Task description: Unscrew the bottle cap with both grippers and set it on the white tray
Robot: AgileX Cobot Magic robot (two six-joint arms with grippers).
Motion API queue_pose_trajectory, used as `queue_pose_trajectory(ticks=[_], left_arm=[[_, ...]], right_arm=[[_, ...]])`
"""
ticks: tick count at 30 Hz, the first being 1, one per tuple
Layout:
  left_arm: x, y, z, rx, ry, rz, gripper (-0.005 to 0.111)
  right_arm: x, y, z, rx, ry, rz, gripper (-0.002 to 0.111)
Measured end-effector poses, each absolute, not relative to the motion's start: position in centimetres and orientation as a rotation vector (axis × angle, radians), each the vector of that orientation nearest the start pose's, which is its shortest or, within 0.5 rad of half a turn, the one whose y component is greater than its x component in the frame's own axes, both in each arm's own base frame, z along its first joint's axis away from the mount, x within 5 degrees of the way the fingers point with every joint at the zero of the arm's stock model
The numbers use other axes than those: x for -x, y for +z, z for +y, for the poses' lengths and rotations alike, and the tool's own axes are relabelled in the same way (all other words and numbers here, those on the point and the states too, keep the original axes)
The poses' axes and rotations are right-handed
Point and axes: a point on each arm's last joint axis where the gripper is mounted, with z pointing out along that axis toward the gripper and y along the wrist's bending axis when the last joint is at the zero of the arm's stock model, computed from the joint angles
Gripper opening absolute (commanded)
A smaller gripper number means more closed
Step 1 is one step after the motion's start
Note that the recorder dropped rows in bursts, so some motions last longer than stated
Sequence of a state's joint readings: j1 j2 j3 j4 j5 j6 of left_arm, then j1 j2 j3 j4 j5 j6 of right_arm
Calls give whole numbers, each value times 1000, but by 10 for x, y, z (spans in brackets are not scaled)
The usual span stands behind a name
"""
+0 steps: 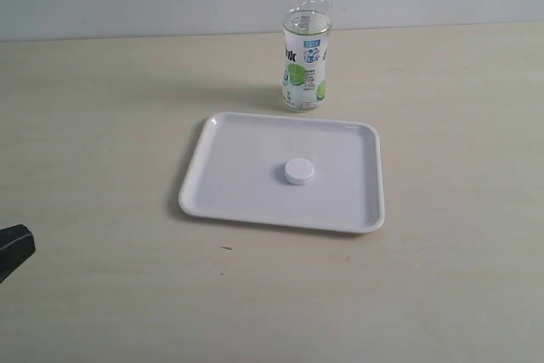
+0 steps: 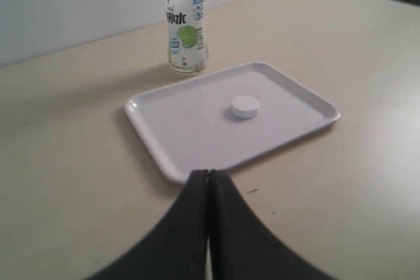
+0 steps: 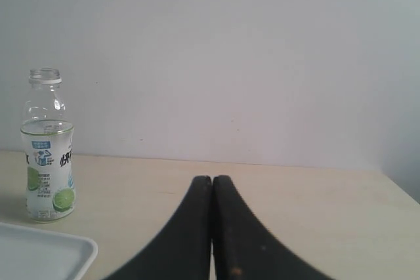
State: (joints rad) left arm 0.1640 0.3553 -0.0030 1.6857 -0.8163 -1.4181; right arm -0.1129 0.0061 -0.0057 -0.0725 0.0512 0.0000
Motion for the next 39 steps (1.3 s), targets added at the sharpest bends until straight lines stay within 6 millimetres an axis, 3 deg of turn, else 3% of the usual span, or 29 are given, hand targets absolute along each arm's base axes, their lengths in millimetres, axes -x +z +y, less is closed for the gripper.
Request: queue_pose_trajectory(ticks=[7,13,29,35,39], left_arm=[[-50,194,-59,-787,-334,1585,0],[-35,200,-61,-769,-374,1466,0],[-31,202,-61,-776,-418,1442,0],[-31,212,-61,-622,-554,1390,0],[-33,228,-55,-420,-665,1285,0]], right_arm=[[-56,210,-7,-34,-150,1537,0],[-56,210,-7,-34,-150,1539,0],[-56,209,-7,-35,-150,1545,0],[-56,209,-7,-35,-150,1545,0],[-56,209,-7,-35,-150,1545,0]])
